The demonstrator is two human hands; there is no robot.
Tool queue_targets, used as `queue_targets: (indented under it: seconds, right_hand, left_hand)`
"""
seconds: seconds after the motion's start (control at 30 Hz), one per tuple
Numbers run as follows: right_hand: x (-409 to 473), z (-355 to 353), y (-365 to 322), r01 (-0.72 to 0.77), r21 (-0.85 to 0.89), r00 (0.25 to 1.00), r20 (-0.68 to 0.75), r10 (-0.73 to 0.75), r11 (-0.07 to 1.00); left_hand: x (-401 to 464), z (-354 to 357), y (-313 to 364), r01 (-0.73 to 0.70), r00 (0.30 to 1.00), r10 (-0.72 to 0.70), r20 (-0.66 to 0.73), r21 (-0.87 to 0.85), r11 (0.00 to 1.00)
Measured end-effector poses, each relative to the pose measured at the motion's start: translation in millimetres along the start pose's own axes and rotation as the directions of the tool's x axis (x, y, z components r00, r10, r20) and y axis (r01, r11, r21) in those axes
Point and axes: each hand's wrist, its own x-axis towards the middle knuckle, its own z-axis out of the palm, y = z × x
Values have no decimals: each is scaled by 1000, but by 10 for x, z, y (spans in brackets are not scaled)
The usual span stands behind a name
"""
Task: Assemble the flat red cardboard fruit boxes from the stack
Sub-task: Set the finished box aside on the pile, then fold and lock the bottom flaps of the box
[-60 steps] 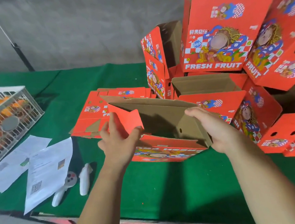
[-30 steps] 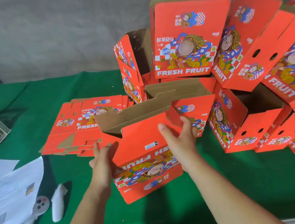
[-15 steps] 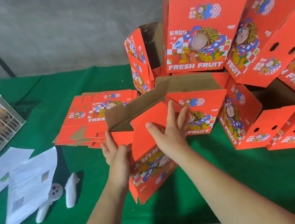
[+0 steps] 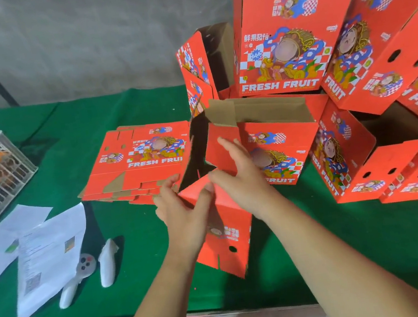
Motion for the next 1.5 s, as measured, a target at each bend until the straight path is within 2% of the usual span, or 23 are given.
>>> queue_targets:
  seconds: [0.1, 0.17, 0.23, 0.3, 0.37, 0.47, 0.57, 0.67, 0.73, 0.8, 0.83, 0.87, 0.93, 1.0, 1.07, 1.1, 1.17, 1.2, 1.27, 1.37, 1.43, 1.5]
  right_hand:
    - [32, -282, 65, 191, -115, 977, 121, -177, 975]
    - [65, -400, 111, 256, -279, 965, 130, -228, 925]
    - [119, -423, 175, 194, -445, 977, 13, -211, 874]
    - [130, -375, 197, 37, -624, 998, -20, -63, 781]
    - [105, -331, 251, -93, -758, 996, -63, 70, 646]
    - [18, -350, 303, -231, -724, 973, -169, 157, 650]
    - [-27, -440, 292, -216, -714, 972, -91, 218, 665]
    - [-2, -617, 242, -117, -669, 983, 26, 181, 734]
    - [53, -748, 238, -31, -644, 987, 99, 124, 764]
    - [78, -827, 256, 76, -610, 983, 180, 45, 789]
    - [72, -852, 271, 113, -570, 978, 208, 10, 814]
    - [64, -871, 286, 139, -508, 974, 224, -26, 850]
    - [57, -894, 324, 182, -420, 968, 234, -87, 889]
    - [82, -901, 379, 213, -458, 963, 249, -106, 863]
    - [144, -932, 478, 224, -514, 967, 220, -125, 828]
    - [174, -957, 536, 199, -564, 979, 159, -131, 802]
    - [186, -1022, 638, 54, -650, 991, -56, -119, 758]
    - [173, -1043, 683, -16, -622, 983, -152, -100, 783]
    - [143, -1046, 765, -57, -436, 964, -258, -65, 898]
    - [111, -1025, 825, 25, -285, 969, -231, -94, 958]
    - [105, -1032, 803, 83, -259, 967, -212, -141, 962]
    - [107, -1040, 779, 102, -201, 949, -273, -156, 974]
  left_hand:
    - [-66, -50, 20, -9, 998, 23, 53, -244, 970]
    - [-210, 26, 25, 45, 998, -33, 48, -279, 959]
    - [-417, 175, 3, 107, 990, -79, 114, -263, 959]
    - [-608, 330, -39, 123, 950, -62, 305, -185, 975]
    - [-685, 397, -91, 126, 879, -48, 474, -134, 983]
    - [-616, 350, -180, 165, 797, 0, 604, -218, 962]
    - [-521, 307, -169, 239, 810, -43, 585, -262, 935]
    - [-315, 248, -158, 108, 932, -32, 360, -192, 976]
    - [-27, 131, -169, 44, 982, -25, 185, -103, 994]
    - [261, -24, -149, 139, 989, -136, 56, -73, 988]
    - [373, -87, -128, 191, 982, -188, 33, -135, 972]
    - [445, -133, -112, 203, 979, -200, 36, -215, 955]
    - [470, -158, -77, 123, 992, -109, 64, -299, 946]
    - [402, -141, -23, 45, 997, -23, 76, -313, 949]
    - [368, -184, -11, 44, 998, -23, 66, -336, 941]
    - [370, -241, -18, 82, 995, -59, 77, -357, 931]
    - [429, -384, -53, 195, 977, -151, 150, -345, 918]
    - [456, -462, -77, 222, 965, -165, 206, -295, 929]
    - [483, -569, -69, 204, 931, -142, 335, -156, 967]
    - [524, -627, 44, 191, 887, -173, 429, 1, 982]
    - [548, -625, 104, 239, 870, -214, 444, 1, 971]
    - [516, -611, 136, 304, 857, -240, 456, -70, 950]
